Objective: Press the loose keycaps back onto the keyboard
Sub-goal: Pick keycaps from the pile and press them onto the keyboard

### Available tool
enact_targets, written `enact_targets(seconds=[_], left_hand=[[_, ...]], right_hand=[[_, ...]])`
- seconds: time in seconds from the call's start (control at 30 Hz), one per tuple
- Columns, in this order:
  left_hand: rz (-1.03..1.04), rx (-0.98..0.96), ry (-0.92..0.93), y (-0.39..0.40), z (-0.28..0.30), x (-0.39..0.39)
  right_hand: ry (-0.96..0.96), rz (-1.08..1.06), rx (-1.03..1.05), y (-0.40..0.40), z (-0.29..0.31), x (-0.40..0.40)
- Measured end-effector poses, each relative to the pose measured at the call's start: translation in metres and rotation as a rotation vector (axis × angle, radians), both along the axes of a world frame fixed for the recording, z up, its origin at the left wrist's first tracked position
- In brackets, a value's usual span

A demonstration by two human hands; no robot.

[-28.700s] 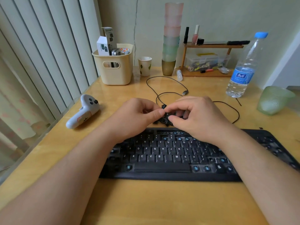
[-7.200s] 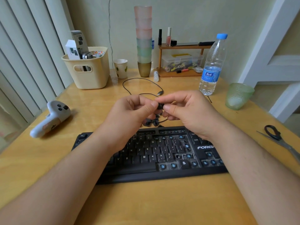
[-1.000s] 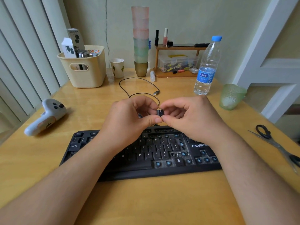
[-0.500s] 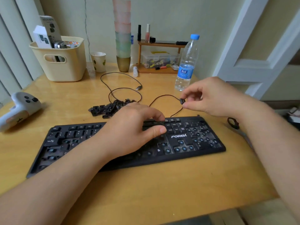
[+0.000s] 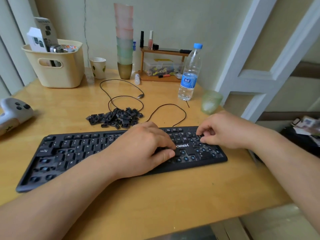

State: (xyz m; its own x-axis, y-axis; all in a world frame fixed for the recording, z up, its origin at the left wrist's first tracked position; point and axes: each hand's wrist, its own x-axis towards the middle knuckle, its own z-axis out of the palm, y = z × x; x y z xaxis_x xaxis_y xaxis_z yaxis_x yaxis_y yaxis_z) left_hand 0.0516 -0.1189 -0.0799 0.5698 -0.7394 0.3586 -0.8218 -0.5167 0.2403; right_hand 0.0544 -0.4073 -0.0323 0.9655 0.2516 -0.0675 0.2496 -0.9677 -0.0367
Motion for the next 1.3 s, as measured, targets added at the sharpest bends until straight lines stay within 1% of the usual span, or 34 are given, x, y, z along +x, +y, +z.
enact_targets(seconds=[0.4,0.63,0.87,1.03,1.13,1.23,1.3], left_hand=[[-0.051,-0.021,0.013,-0.002,0.000,-0.002],[-0.052,-0.031,0.015,-0.002,0.001,-0.003],[-0.053,-0.025,0.015,-0.002,0.001,-0.002],[-0.049,-0.017,0.013,-0.003,-0.001,-0.001],[-0.038,-0.022,0.017,-0.002,-0.001,-0.001],[-0.041,-0.026,0.017,-0.002,-0.002,0.000],[-0.045,-0.025,0.013,-0.002,-0.002,0.000]], right_hand=[[-0.050,0.040,-0.067,0.002,-0.006,0.006],[-0.129,0.009,-0.024,0.007,-0.014,-0.001],[-0.086,-0.010,0.028,0.004,-0.013,-0.014],[-0.070,-0.006,-0.030,0.015,-0.016,-0.027],[-0.071,-0.053,0.083,0.012,-0.016,-0.033],[-0.250,-0.115,0.235,-0.002,-0.020,-0.033],[-0.266,-0.138,0.255,-0.003,-0.025,-0.036]])
